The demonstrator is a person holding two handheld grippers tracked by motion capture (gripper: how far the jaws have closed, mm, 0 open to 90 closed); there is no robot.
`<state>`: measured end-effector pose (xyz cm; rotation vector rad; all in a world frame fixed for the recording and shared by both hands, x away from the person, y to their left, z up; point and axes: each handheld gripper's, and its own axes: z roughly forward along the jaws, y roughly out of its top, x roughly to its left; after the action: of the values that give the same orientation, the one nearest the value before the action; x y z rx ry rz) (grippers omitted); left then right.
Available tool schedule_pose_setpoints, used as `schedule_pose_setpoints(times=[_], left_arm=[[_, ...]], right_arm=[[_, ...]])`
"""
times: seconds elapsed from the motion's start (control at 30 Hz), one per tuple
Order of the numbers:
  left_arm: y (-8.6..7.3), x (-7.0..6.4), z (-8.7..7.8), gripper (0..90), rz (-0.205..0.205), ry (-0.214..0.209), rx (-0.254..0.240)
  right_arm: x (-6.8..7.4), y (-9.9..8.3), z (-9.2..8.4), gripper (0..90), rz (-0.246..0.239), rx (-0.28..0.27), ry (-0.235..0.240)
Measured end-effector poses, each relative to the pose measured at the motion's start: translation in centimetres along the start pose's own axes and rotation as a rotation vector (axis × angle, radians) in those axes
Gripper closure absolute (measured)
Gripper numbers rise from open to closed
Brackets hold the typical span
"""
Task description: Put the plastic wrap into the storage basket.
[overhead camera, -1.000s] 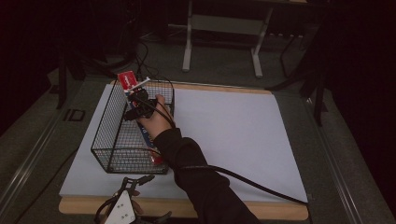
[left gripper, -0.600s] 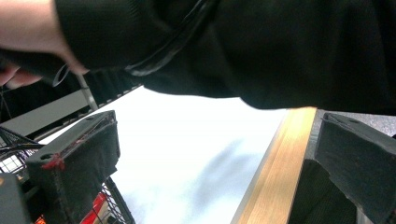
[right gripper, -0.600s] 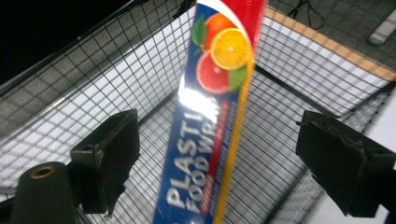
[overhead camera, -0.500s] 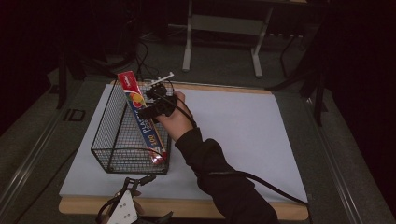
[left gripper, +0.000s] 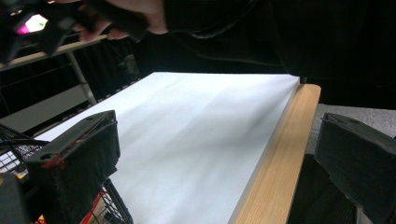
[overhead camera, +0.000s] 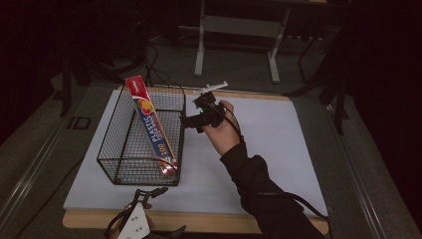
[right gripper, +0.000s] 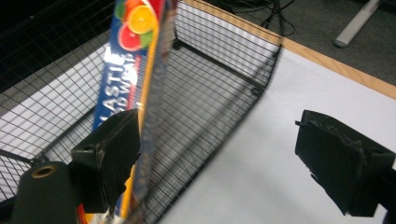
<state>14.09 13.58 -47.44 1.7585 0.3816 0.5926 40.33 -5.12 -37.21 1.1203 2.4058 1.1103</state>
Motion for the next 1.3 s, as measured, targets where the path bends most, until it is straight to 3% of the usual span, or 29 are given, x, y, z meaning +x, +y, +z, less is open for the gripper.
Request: schedule_pose_setpoints(times=[0.4,0.53,0.93,1.3], left_arm=[[0.0,0.0,0.0,0.6,-0.001,-0.001,0.001],[0.0,0.0,0.1,0.6,-0.005,0.001,0.000],[0.0,-0.1,0.2,0.6,-0.006,0.000,0.002],[0.0,-0.1,0.2,0.6,-0.006,-0.005,0.003]], right_arm=[[-3.8,-3.3,-3.6,14.3,0.036,-0.041,-0.005],[-5.4,-5.4,-5.3,14.2,0.062,-0.054,0.032],[-6.3,-9.7,-7.1,13.3,0.063,-0.065,0.015],[-7.5,-14.0,-7.6,13.4,0.072,-0.047,-0.001]])
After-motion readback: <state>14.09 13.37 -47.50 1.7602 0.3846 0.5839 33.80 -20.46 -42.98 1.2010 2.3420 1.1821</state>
